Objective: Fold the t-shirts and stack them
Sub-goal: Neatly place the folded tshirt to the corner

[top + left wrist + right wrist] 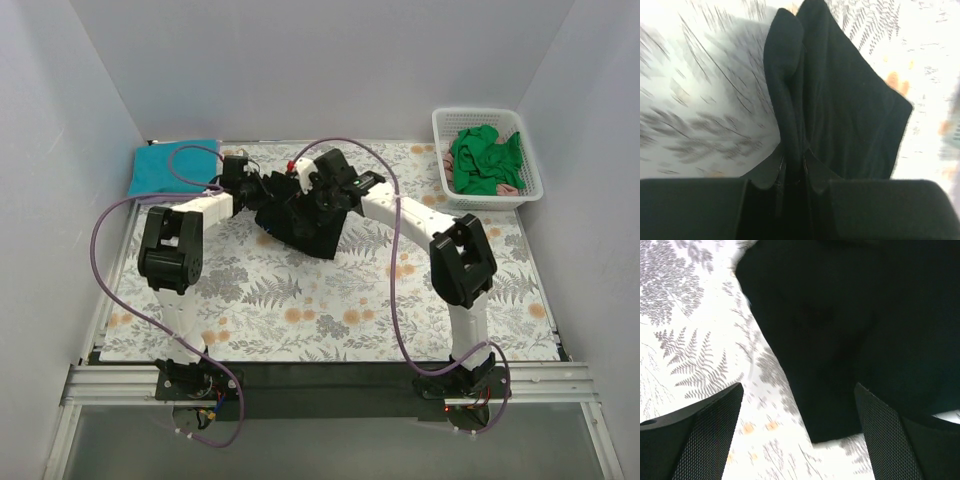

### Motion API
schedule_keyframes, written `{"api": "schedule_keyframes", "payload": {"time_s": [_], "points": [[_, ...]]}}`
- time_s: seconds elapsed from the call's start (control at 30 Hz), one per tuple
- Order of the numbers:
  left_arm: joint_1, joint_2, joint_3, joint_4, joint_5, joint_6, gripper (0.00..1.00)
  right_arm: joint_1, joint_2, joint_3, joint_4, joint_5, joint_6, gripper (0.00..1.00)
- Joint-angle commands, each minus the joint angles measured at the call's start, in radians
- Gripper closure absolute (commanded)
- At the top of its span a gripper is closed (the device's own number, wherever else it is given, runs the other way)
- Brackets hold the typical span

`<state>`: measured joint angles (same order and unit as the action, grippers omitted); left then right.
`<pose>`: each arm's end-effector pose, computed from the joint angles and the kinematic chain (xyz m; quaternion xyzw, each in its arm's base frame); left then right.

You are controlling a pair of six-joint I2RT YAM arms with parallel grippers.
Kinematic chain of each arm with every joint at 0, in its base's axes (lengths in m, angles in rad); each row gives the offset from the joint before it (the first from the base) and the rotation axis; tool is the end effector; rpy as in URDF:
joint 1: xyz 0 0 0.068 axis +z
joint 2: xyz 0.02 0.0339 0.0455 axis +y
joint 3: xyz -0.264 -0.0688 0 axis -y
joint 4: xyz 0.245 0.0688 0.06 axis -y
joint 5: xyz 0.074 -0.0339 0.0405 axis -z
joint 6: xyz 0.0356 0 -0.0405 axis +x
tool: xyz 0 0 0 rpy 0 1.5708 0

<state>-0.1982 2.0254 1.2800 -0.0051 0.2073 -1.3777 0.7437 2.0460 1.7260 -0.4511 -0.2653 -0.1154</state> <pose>0.4263 -0.0931 0.1544 -0.4730 0.7810 -0.3481 0.2125 0.3395 0.3250 0.2526 -0.4271 0.8086 0.2351 0.3293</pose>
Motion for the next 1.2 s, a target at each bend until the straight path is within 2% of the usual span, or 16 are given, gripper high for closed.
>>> {"api": "schedule_keyframes", "payload": {"time_s": [0.0,0.17,0.33,0.53,0.83,1.17], "points": [[0.035,-0.002,0.106,-0.179,-0.114,0.306,1.00,-0.047,-0.133,-0.037,0.008,-0.023,-0.009,0.02],[0.091,0.058,0.315,-0.274,-0.151,0.471,1.00,-0.081,-0.190,-0.111,0.005,-0.015,-0.024,0.02],[0.166,0.090,0.452,-0.285,-0.109,0.601,1.00,-0.089,-0.207,-0.137,0.005,-0.023,-0.030,0.02],[0.197,0.156,0.677,-0.309,-0.117,0.722,1.00,-0.089,-0.208,-0.151,0.006,-0.032,-0.035,0.02],[0.266,0.230,0.863,-0.309,-0.075,0.782,1.00,-0.090,-0.216,-0.170,0.006,-0.035,-0.040,0.02],[0.266,0.161,0.895,-0.326,-0.111,0.830,1.00,-0.089,-0.211,-0.171,0.006,-0.051,-0.036,0.02]]}}
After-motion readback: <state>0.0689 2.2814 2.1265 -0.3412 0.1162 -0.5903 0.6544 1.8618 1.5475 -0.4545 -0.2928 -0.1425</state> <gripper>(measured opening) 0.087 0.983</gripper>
